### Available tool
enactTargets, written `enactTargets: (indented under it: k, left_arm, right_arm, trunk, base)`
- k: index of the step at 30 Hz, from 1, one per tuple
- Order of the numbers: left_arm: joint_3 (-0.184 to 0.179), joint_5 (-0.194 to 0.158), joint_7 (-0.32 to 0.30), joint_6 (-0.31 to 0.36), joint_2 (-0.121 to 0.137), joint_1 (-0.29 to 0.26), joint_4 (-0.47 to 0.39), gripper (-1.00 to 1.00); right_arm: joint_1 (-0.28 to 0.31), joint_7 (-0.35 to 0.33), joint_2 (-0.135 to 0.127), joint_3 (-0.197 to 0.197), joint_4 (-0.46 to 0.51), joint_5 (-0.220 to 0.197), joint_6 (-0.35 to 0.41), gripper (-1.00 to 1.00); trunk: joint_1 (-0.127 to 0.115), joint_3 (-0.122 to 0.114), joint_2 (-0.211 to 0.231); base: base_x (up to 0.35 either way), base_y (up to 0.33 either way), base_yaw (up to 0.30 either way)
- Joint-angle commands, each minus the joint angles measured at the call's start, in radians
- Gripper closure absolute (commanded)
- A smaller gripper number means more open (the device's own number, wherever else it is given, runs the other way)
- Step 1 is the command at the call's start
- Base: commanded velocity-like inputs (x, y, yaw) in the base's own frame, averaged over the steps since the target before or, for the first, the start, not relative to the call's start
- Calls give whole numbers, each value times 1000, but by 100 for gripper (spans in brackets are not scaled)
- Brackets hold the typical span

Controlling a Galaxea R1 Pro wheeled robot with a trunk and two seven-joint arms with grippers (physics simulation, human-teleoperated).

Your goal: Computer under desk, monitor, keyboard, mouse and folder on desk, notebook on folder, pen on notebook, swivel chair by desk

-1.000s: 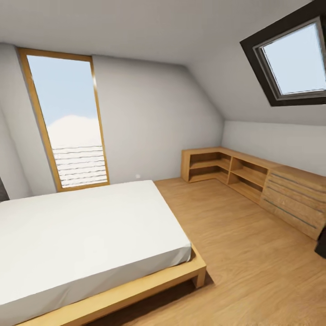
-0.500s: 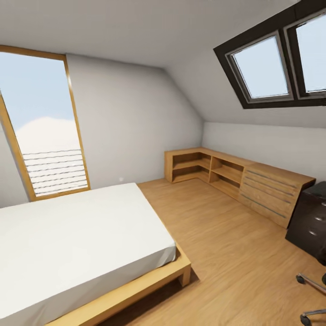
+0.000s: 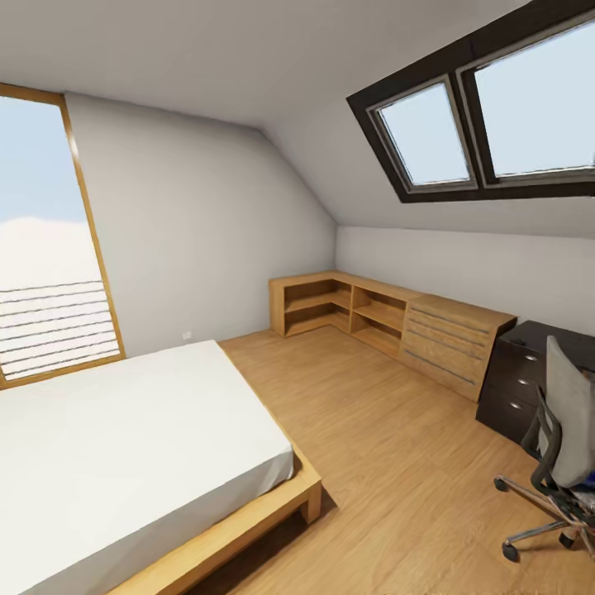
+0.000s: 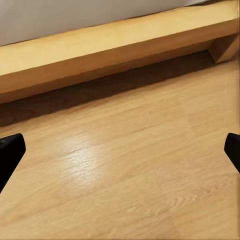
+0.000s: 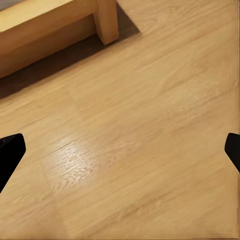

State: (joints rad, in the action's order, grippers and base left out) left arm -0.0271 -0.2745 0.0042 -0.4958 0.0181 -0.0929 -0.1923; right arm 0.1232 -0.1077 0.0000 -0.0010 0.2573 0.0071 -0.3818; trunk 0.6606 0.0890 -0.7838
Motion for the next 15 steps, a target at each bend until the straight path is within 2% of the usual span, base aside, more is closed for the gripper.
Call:
enactTargets:
  k: [1, 15]
  left_arm:
    - [-3, -5, 0, -3, 0, -1, 0, -100]
    - [-4, -5, 0, -3, 0, -1, 1, -100]
  right_arm:
    - [1, -3, 0, -1, -1, 1, -3, -100]
    - [1, -5, -1, 1, -1, 1, -4, -100]
  trunk:
    - [0, 1, -1]
    - [0, 7, -1]
  base:
    - [0, 0, -274]
    - [0, 0, -254]
